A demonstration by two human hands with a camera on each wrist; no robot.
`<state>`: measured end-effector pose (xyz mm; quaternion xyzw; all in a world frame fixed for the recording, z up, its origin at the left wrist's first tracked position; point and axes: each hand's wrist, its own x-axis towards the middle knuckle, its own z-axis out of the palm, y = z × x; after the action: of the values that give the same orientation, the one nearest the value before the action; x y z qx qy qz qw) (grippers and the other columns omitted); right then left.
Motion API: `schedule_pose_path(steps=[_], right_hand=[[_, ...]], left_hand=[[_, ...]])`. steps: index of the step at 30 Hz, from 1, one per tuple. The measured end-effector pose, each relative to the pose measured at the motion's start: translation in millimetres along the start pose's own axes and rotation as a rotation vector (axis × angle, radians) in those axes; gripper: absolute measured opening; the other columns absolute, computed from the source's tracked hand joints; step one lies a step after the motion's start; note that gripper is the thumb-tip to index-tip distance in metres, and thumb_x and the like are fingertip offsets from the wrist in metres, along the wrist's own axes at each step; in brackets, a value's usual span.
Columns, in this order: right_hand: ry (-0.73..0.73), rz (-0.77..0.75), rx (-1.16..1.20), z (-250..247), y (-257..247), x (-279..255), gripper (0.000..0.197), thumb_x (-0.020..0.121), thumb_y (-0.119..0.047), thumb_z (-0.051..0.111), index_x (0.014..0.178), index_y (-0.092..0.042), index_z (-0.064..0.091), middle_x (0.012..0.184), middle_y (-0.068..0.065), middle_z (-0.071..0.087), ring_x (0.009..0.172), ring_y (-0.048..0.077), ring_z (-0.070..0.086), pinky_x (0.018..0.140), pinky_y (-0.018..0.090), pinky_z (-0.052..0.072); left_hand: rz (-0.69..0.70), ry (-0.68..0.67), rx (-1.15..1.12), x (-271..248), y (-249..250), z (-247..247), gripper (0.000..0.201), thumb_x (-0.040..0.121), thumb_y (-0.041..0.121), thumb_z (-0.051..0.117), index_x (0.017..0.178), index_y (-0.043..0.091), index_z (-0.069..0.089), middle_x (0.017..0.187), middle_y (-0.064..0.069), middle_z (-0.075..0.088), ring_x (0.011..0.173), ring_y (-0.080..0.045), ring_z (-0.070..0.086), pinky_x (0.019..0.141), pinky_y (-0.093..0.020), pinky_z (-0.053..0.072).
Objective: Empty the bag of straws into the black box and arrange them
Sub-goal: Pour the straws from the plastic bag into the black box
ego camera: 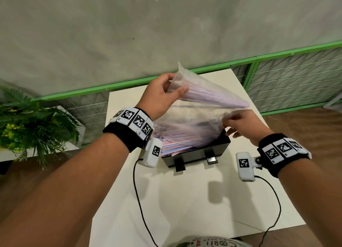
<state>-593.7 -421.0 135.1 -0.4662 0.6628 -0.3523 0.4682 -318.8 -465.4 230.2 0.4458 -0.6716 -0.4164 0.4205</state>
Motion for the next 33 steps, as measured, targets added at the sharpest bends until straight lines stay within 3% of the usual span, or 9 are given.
schedule_pose_path(steps=[3,8,11,15,18,21,24,29,33], right_hand=[[-0.040,0.026,0.024,-2.7,2.3,-1.6,0.015,0.091,-0.007,0.069,0.106,-0.004,0.066,0.093,0.020,0.075,0.055,0.021,0.066,0.048,0.026,0.047],[0.046,-0.001,0.233,-21.2,0.1,-2.6,0.054,0.085,-0.010,0.075,0.131,-0.028,0.054,0.092,0.009,0.061,0.067,0.021,0.057,0.056,0.032,0.044],[-0.022,-0.063,0.333,-30.4,-10.8,-5.7,0.046,0.087,-0.024,0.073,0.127,-0.041,0.059,0.107,0.002,0.063,0.084,0.020,0.059,0.067,0.037,0.048],[-0.050,-0.065,0.393,-32.4,-22.5,-7.0,0.029,0.097,-0.042,0.062,0.121,-0.027,0.068,0.123,-0.001,0.065,0.085,0.025,0.062,0.066,0.033,0.048],[0.000,-0.108,0.285,-29.0,-21.1,-8.3,0.018,0.102,-0.030,0.058,0.107,-0.021,0.071,0.102,0.004,0.068,0.075,0.022,0.061,0.061,0.032,0.045],[0.111,-0.185,0.336,-30.5,-19.5,-6.0,0.013,0.100,-0.017,0.060,0.093,-0.016,0.071,0.083,0.005,0.067,0.064,0.018,0.061,0.056,0.029,0.047],[0.134,-0.170,0.487,-33.4,-21.8,-4.0,0.009,0.097,-0.014,0.064,0.091,-0.012,0.070,0.082,0.004,0.068,0.063,0.016,0.063,0.056,0.025,0.052],[0.069,-0.091,0.823,-43.1,-15.6,-4.3,0.017,0.092,-0.015,0.057,0.101,-0.008,0.069,0.085,0.005,0.072,0.070,0.017,0.067,0.068,0.026,0.054],[-0.006,-0.103,0.631,-39.5,-12.6,-8.1,0.022,0.089,0.008,0.058,0.097,-0.008,0.071,0.082,0.007,0.072,0.070,0.018,0.069,0.070,0.027,0.056]], left_hand=[[0.028,0.021,0.001,2.4,-1.7,0.4,0.016,0.095,0.005,0.069,0.109,0.011,0.065,0.093,0.011,0.071,0.081,0.004,0.066,0.080,-0.018,0.052],[0.040,0.007,0.027,3.5,-6.2,-2.0,0.015,0.096,0.006,0.066,0.097,0.021,0.068,0.083,0.014,0.075,0.080,-0.003,0.069,0.081,-0.025,0.056],[0.032,0.005,0.027,2.8,-6.8,-0.1,0.009,0.097,0.009,0.065,0.097,0.018,0.067,0.085,0.012,0.074,0.080,-0.005,0.068,0.082,-0.030,0.056],[0.015,0.018,0.002,3.0,-5.1,1.7,0.003,0.097,0.013,0.066,0.099,0.014,0.068,0.090,0.007,0.073,0.084,-0.007,0.066,0.086,-0.035,0.054],[-0.008,0.023,-0.005,2.4,-4.2,2.7,0.019,0.092,0.023,0.067,0.102,0.007,0.069,0.094,-0.001,0.074,0.088,-0.014,0.066,0.088,-0.039,0.055],[-0.007,0.009,0.012,2.6,-4.9,4.0,0.012,0.096,0.018,0.066,0.104,0.009,0.069,0.095,-0.001,0.074,0.088,-0.012,0.067,0.087,-0.037,0.055],[-0.017,0.032,0.040,5.2,-7.7,1.5,0.005,0.100,0.013,0.064,0.101,0.010,0.068,0.086,0.008,0.071,0.076,-0.001,0.064,0.076,-0.024,0.050],[-0.025,0.039,0.046,5.7,-10.0,-2.7,0.008,0.099,0.015,0.064,0.093,0.018,0.067,0.083,0.007,0.068,0.072,-0.002,0.061,0.072,-0.025,0.050],[-0.045,0.040,0.034,5.3,-9.5,-2.9,0.010,0.100,0.010,0.063,0.096,0.018,0.068,0.085,0.005,0.071,0.076,-0.007,0.063,0.073,-0.026,0.051]])
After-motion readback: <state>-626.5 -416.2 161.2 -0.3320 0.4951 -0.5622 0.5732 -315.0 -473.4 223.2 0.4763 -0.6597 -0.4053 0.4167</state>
